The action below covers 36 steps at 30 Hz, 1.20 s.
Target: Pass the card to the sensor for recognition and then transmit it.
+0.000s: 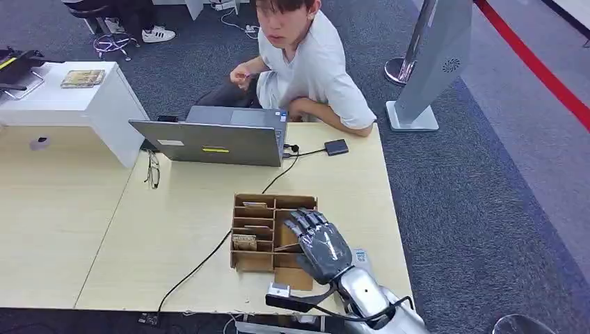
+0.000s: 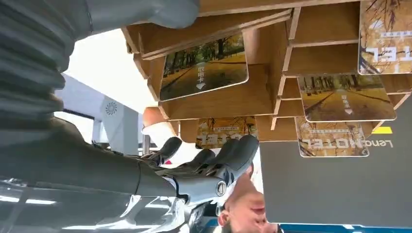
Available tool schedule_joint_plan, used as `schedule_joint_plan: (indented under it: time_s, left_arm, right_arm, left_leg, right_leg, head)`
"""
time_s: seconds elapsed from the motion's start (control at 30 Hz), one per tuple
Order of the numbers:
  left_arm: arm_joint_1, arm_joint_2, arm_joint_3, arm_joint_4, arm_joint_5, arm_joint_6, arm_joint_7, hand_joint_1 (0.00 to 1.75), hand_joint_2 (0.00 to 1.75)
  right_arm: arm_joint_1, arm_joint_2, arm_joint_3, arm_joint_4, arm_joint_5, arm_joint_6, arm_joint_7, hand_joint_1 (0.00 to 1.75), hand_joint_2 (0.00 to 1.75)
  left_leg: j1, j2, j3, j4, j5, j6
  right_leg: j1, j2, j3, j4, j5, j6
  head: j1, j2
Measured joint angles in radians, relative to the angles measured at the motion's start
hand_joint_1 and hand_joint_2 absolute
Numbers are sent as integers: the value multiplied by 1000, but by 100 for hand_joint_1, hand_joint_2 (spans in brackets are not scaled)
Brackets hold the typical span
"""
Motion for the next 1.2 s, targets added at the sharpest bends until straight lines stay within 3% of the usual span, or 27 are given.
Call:
schedule_joint_plan:
  time_s: [0.43,1.2]
  left_arm:
    - [-1,0,4,0,-6,0,0,0,0]
    - [-1,0,29,0,-27,0,-2,0,0]
  right_arm:
    - [-4,0,-14,0,1,-5,0,51,175]
    - [-4,1,-31,-12,-2,-6,-11,70,175]
  left_leg:
    - [0,0,0,0,0,0]
    - [0,0,0,0,0,0]
  right_leg:
    - [0,0,0,0,0,0]
    - [0,0,0,0,0,0]
  head:
    - [0,0]
    - [0,0]
